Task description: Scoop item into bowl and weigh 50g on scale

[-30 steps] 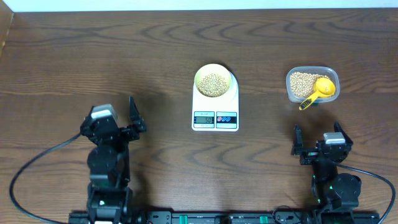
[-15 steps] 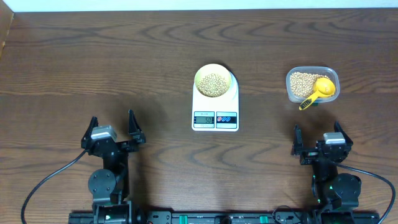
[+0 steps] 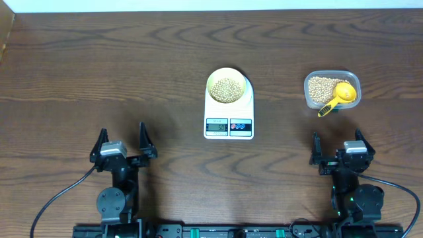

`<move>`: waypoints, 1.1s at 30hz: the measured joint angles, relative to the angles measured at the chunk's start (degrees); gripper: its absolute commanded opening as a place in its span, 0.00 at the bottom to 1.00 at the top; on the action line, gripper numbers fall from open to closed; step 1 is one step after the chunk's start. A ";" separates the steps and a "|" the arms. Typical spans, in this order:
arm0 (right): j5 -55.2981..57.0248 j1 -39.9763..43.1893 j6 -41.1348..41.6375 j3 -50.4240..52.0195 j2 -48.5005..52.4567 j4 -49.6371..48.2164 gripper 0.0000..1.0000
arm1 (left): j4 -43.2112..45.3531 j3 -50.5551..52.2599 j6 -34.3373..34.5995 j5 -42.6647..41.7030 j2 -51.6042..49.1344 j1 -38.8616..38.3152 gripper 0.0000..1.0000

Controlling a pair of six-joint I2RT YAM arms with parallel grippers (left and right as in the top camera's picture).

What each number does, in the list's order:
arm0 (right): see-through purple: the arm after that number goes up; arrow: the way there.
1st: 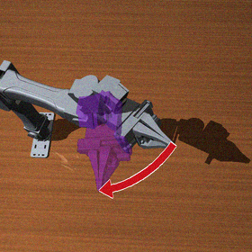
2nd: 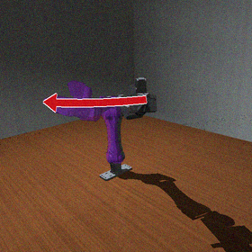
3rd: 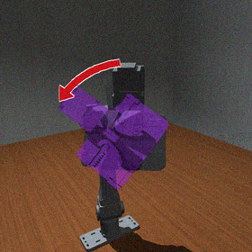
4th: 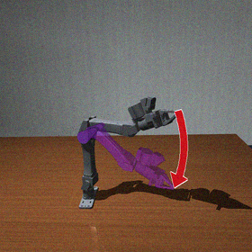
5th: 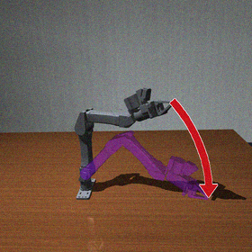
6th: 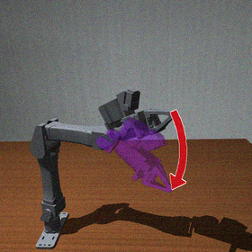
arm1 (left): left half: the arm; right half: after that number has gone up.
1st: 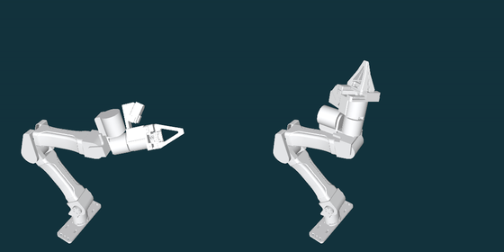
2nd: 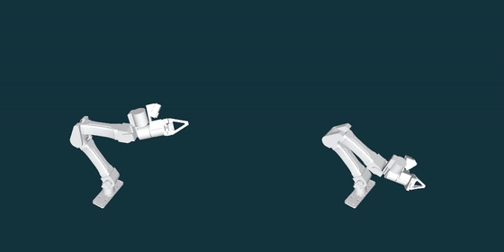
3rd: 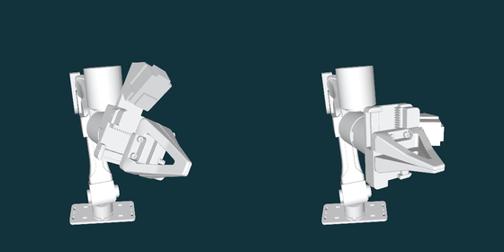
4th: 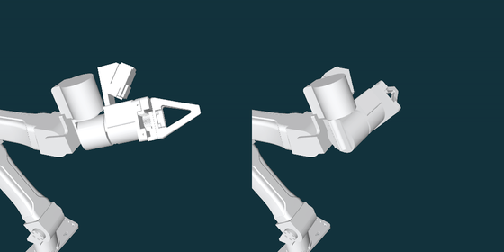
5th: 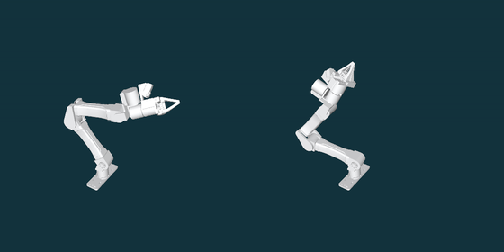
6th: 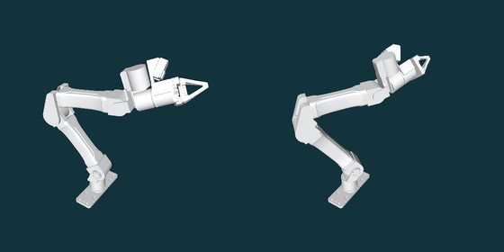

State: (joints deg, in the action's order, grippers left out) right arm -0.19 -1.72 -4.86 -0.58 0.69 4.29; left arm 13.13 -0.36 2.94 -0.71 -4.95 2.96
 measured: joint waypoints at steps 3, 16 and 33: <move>0.00 0.00 0.02 0.02 0.00 -0.04 0.99 | -3.74 0.00 0.00 -1.16 2.54 0.00 0.98; 0.00 0.00 0.02 0.02 -0.02 -0.07 0.99 | -14.19 -0.28 3.93 -3.13 4.37 -0.04 0.98; 0.00 0.00 0.00 0.02 -0.02 -0.07 0.99 | -14.25 -0.33 4.33 -3.15 4.37 -3.04 0.98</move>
State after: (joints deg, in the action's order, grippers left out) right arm -0.19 -1.72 -4.86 -0.56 0.67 4.23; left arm -1.13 -0.69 7.27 -3.86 -0.58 -0.08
